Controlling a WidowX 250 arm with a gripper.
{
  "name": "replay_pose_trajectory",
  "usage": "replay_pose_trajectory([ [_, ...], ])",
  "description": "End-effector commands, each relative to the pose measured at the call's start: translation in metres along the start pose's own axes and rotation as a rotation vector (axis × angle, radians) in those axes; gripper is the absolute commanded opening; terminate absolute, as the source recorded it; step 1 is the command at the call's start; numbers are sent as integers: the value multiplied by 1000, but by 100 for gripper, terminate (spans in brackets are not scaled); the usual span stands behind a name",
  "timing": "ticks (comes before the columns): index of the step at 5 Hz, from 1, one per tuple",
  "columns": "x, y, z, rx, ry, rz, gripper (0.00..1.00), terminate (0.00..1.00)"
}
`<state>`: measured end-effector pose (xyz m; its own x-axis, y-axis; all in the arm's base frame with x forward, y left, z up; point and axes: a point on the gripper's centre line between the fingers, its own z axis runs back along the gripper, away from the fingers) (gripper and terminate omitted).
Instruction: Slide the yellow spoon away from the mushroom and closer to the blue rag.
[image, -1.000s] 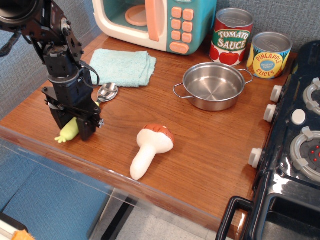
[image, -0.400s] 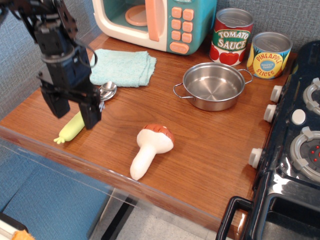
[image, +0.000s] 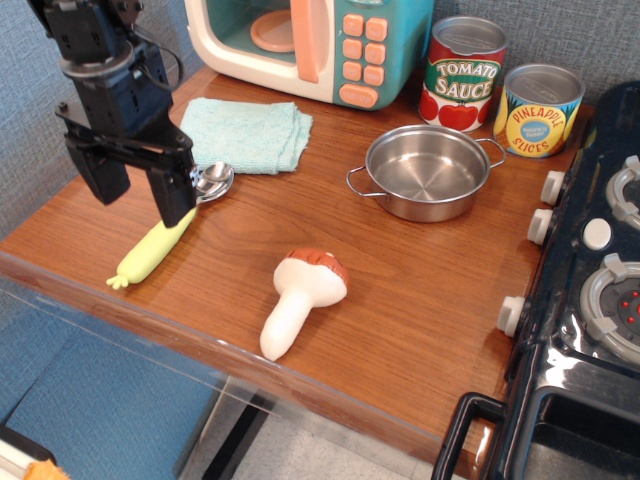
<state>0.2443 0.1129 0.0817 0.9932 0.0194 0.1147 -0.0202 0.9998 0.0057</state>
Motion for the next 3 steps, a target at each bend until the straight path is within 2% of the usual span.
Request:
replay_pose_trajectory([
  [1, 6, 2, 19, 62, -43, 21, 100, 0],
  [2, 6, 2, 19, 62, -43, 21, 100, 0],
  [3, 6, 2, 19, 62, -43, 21, 100, 100],
])
